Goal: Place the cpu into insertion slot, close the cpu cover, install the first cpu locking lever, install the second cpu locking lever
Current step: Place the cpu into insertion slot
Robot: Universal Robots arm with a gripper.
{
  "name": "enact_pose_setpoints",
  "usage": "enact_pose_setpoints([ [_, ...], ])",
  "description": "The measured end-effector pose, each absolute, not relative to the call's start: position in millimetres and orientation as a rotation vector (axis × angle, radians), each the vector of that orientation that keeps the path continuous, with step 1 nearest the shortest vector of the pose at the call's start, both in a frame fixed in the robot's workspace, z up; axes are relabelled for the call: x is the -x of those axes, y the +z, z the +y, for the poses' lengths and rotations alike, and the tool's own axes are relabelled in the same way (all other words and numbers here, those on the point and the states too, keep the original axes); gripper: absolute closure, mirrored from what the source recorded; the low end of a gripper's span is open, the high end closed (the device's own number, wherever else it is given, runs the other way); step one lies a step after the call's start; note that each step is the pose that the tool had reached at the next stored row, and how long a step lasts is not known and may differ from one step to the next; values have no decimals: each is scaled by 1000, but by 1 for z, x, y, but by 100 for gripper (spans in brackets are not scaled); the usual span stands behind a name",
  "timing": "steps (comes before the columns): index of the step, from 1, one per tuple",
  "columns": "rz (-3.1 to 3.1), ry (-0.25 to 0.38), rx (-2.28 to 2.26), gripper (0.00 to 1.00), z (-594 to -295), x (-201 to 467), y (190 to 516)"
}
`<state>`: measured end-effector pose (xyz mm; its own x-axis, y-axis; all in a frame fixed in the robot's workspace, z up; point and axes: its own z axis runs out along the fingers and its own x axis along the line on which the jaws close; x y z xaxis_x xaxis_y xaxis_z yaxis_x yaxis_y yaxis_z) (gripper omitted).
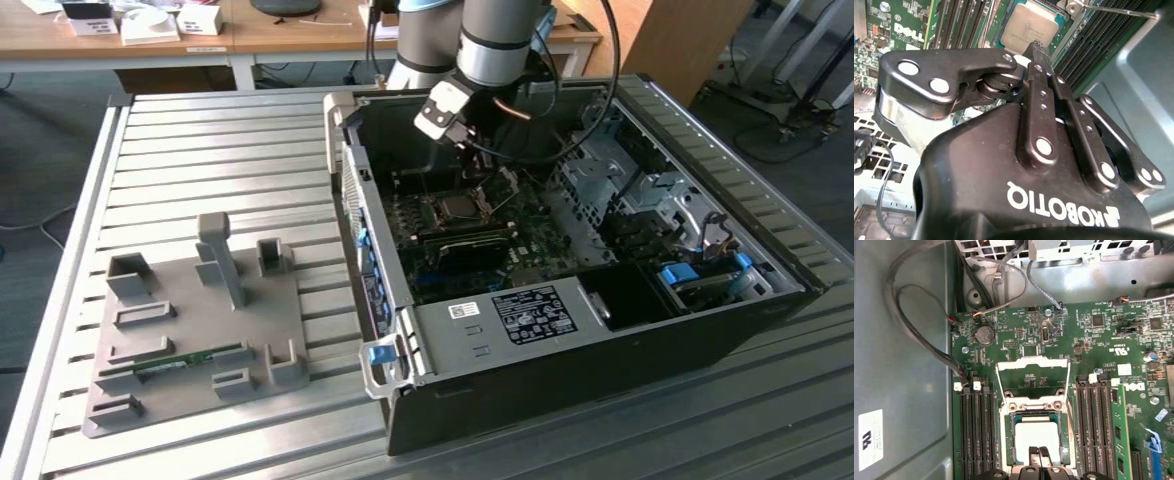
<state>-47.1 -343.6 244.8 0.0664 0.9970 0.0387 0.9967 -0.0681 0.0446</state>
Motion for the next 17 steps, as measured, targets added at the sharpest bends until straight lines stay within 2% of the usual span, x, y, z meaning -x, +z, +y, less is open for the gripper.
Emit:
enact_pose_setpoints([
  [10, 2138, 86, -2286, 89, -344, 47, 259],
  [17, 2137, 85, -2286, 89, -344, 47, 258],
])
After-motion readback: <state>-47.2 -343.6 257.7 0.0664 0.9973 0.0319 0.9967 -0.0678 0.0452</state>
